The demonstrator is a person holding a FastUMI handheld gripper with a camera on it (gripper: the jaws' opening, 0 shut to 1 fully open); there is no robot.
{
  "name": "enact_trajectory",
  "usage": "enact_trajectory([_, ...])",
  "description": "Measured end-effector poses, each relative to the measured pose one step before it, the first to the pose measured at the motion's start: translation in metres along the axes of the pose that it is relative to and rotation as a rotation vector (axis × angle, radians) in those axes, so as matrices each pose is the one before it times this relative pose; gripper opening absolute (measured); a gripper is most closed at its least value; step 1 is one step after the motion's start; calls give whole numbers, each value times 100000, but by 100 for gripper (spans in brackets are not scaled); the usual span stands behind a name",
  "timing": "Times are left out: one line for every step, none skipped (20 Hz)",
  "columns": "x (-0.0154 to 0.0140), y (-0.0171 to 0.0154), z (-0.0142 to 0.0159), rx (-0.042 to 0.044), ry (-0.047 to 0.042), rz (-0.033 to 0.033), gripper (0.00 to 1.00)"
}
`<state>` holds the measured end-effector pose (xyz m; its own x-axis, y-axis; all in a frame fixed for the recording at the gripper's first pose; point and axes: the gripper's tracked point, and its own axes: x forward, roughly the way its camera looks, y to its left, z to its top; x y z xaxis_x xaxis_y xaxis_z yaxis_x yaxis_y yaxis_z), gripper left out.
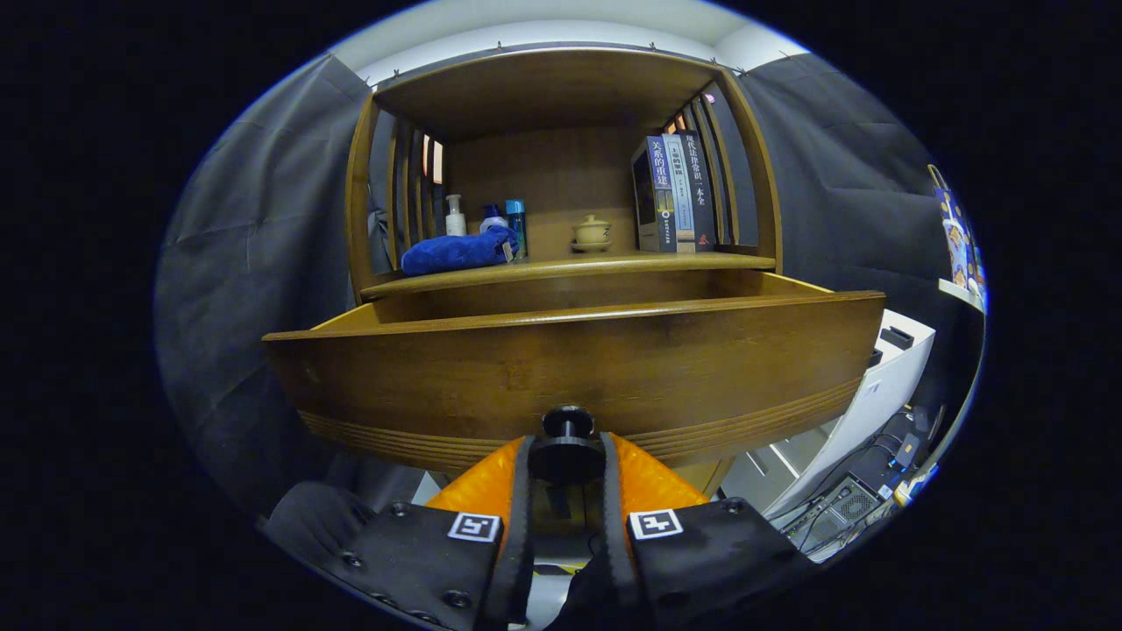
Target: Pull open the drawer, take out the items inside it, and place them on the countertop above the cabinet.
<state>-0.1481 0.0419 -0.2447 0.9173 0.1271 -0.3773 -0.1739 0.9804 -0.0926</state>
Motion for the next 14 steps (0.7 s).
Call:
enact_trajectory([-302, 4, -79, -430, -680, 40, 40])
enact_trajectory([-54, -26, -58, -830, -65, -204, 40])
enact_trajectory([-230, -34, -209, 95, 456, -136, 40])
enact_trajectory([-171, 37, 10, 101, -478, 63, 40])
enact_trajectory([-46, 1, -28, -304, 70, 250, 40])
enact_trajectory([-41, -24, -36, 257, 188, -62, 40])
enact_trajectory([49, 44, -11, 507, 370, 103, 42])
enact_trajectory([16, 14, -9, 305, 783, -98, 45])
enact_trajectory([-286, -149, -120, -313, 436, -432, 47])
enact_trajectory([-293, -415, 95, -860, -709, -1196, 49])
enact_trajectory([-466, -185, 194, -1216, -152, -635, 58])
enact_trajectory([-528, -310, -109, -1182, 123, -323, 68])
enact_trajectory([-370, -189, 186, -362, -209, 192, 77])
enact_trajectory([-581, 19, 942, 787, -1228, 841, 86])
